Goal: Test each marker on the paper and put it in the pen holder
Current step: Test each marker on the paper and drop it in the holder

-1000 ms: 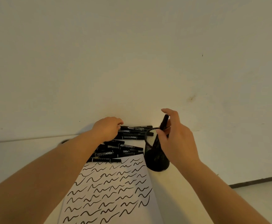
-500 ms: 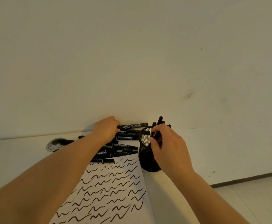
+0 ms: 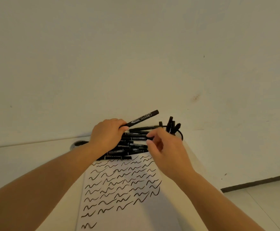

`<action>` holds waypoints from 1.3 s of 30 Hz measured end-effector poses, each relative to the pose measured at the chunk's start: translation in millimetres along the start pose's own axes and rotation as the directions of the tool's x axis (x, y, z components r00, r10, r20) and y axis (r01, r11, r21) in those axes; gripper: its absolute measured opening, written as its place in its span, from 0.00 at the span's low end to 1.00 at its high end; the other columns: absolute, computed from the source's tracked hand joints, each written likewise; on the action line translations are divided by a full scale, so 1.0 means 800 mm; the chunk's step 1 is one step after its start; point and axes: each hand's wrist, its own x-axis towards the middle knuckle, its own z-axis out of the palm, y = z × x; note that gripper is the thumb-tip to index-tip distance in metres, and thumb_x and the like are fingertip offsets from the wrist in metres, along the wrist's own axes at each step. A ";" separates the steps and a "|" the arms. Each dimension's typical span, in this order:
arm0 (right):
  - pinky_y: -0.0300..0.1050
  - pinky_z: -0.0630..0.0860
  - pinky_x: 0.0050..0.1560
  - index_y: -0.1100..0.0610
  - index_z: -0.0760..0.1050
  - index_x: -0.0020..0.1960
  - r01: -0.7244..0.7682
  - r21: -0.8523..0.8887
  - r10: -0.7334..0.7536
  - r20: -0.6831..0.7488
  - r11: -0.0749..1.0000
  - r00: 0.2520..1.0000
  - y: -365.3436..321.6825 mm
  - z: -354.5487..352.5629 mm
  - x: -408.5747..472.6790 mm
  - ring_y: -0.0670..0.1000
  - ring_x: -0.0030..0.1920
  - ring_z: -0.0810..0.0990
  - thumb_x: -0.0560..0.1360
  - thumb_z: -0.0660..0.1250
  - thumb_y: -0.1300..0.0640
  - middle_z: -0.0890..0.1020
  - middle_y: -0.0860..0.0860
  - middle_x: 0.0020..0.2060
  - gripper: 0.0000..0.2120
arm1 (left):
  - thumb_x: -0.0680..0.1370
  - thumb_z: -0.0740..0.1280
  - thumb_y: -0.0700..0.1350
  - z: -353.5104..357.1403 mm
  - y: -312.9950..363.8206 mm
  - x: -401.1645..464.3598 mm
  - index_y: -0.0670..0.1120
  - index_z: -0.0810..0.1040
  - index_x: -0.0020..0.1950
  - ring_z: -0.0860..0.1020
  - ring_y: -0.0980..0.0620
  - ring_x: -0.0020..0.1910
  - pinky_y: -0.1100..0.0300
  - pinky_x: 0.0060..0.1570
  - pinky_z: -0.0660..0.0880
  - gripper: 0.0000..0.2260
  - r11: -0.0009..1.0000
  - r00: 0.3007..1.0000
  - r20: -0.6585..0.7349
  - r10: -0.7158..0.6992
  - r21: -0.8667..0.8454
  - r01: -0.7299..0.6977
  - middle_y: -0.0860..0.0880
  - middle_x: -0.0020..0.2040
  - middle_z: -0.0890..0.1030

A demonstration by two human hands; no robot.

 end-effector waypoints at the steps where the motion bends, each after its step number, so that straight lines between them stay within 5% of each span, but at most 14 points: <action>1: 0.33 0.69 0.32 0.47 0.74 0.48 -0.096 0.090 0.092 0.054 0.991 0.994 -0.006 0.006 -0.004 0.41 0.30 0.73 0.75 0.63 0.51 0.76 0.44 0.31 0.03 | 0.79 0.57 0.53 -0.012 0.003 -0.015 0.52 0.77 0.55 0.73 0.53 0.37 0.59 0.34 0.67 0.12 1.000 1.000 -0.019 0.011 -0.026 -0.012 0.54 0.40 0.76; 3: 0.33 0.69 0.32 0.46 0.73 0.47 -0.277 0.299 0.253 0.117 0.913 0.960 -0.021 0.017 -0.012 0.40 0.29 0.74 0.74 0.64 0.50 0.80 0.48 0.32 0.02 | 0.79 0.57 0.52 -0.033 0.010 -0.047 0.52 0.77 0.56 0.72 0.55 0.38 0.60 0.34 0.66 0.12 0.996 0.998 -0.051 0.047 -0.071 -0.051 0.54 0.42 0.79; 7: 0.37 0.66 0.26 0.55 0.74 0.48 -0.470 0.676 0.363 0.306 0.568 0.880 -0.056 0.028 -0.032 0.45 0.25 0.71 0.73 0.66 0.49 0.79 0.49 0.29 0.10 | 0.78 0.59 0.52 -0.067 0.018 -0.110 0.52 0.77 0.55 0.74 0.56 0.39 0.67 0.33 0.63 0.11 0.982 0.991 -0.054 0.123 -0.137 -0.129 0.57 0.43 0.78; 11: 0.38 0.63 0.21 0.58 0.76 0.39 -0.576 0.750 0.402 0.442 0.325 0.802 -0.083 0.036 -0.059 0.47 0.22 0.68 0.75 0.63 0.49 0.74 0.51 0.23 0.13 | 0.77 0.60 0.53 -0.095 0.015 -0.168 0.50 0.79 0.52 0.77 0.54 0.44 0.67 0.37 0.66 0.12 0.963 0.966 -0.043 0.256 -0.073 -0.259 0.54 0.46 0.81; 15: 0.38 0.64 0.19 0.61 0.75 0.37 -0.656 0.710 0.400 0.540 0.256 0.741 -0.103 0.044 -0.086 0.48 0.20 0.68 0.76 0.60 0.57 0.74 0.53 0.21 0.12 | 0.74 0.55 0.54 -0.111 0.020 -0.218 0.48 0.80 0.40 0.78 0.53 0.30 0.62 0.23 0.71 0.17 0.943 0.948 -0.039 0.315 0.123 -0.308 0.54 0.33 0.80; 19: 0.37 0.63 0.18 0.63 0.74 0.34 -0.681 0.672 0.425 0.547 0.291 0.721 -0.111 0.050 -0.106 0.49 0.17 0.66 0.75 0.58 0.60 0.72 0.55 0.18 0.13 | 0.79 0.54 0.55 -0.108 0.013 -0.253 0.50 0.75 0.46 0.74 0.53 0.38 0.58 0.36 0.69 0.14 0.987 0.981 0.116 0.158 -0.008 -0.158 0.56 0.37 0.74; 23: 0.36 0.61 0.18 0.63 0.73 0.31 -0.639 0.680 0.376 0.522 0.359 0.766 -0.118 0.060 -0.114 0.49 0.16 0.64 0.73 0.58 0.63 0.71 0.54 0.16 0.13 | 0.79 0.57 0.49 -0.115 0.010 -0.263 0.57 0.72 0.35 0.71 0.58 0.31 0.66 0.32 0.65 0.13 0.951 0.948 0.295 0.115 -0.309 -0.019 0.57 0.29 0.73; 26: 0.31 0.56 0.17 0.61 0.73 0.24 -0.540 0.789 0.432 0.396 0.291 0.811 -0.096 0.049 -0.102 0.47 0.13 0.61 0.71 0.58 0.64 0.68 0.52 0.13 0.17 | 0.79 0.58 0.48 -0.121 -0.020 -0.265 0.55 0.72 0.31 0.69 0.59 0.26 0.67 0.30 0.66 0.16 0.866 0.916 0.399 0.040 -0.471 0.168 0.58 0.24 0.73; 29: 0.35 0.59 0.18 0.62 0.76 0.31 -0.503 0.757 0.498 0.272 0.418 0.823 -0.060 0.030 -0.093 0.47 0.17 0.65 0.73 0.60 0.63 0.72 0.53 0.18 0.13 | 0.80 0.58 0.46 -0.122 -0.064 -0.263 0.53 0.74 0.31 0.70 0.59 0.26 0.67 0.31 0.68 0.17 0.799 0.945 0.293 -0.145 -0.528 0.287 0.56 0.25 0.74; 32: 0.36 0.69 0.25 0.55 0.80 0.42 -0.556 0.495 0.385 0.410 0.668 0.827 -0.053 0.054 -0.102 0.43 0.26 0.76 0.73 0.66 0.61 0.80 0.47 0.28 0.05 | 0.79 0.58 0.45 -0.101 -0.065 -0.257 0.53 0.75 0.35 0.76 0.63 0.31 0.70 0.36 0.70 0.14 0.790 0.961 0.218 -0.168 -0.554 0.264 0.58 0.29 0.79; 35: 0.34 0.70 0.27 0.53 0.80 0.41 -0.544 0.502 0.322 0.463 0.672 0.826 -0.061 0.083 -0.108 0.42 0.28 0.76 0.73 0.66 0.57 0.82 0.47 0.28 0.05 | 0.80 0.57 0.47 -0.062 -0.044 -0.252 0.52 0.76 0.41 0.78 0.64 0.40 0.68 0.43 0.71 0.11 0.816 0.961 0.246 -0.122 -0.527 0.239 0.61 0.39 0.81; 39: 0.32 0.70 0.29 0.54 0.76 0.35 -0.445 0.454 0.391 0.214 0.772 0.895 -0.049 0.104 -0.122 0.42 0.26 0.76 0.73 0.65 0.56 0.79 0.48 0.24 0.08 | 0.81 0.55 0.48 -0.017 -0.036 -0.251 0.49 0.75 0.45 0.77 0.62 0.47 0.75 0.44 0.67 0.11 0.823 0.963 0.244 -0.117 -0.519 0.232 0.62 0.46 0.81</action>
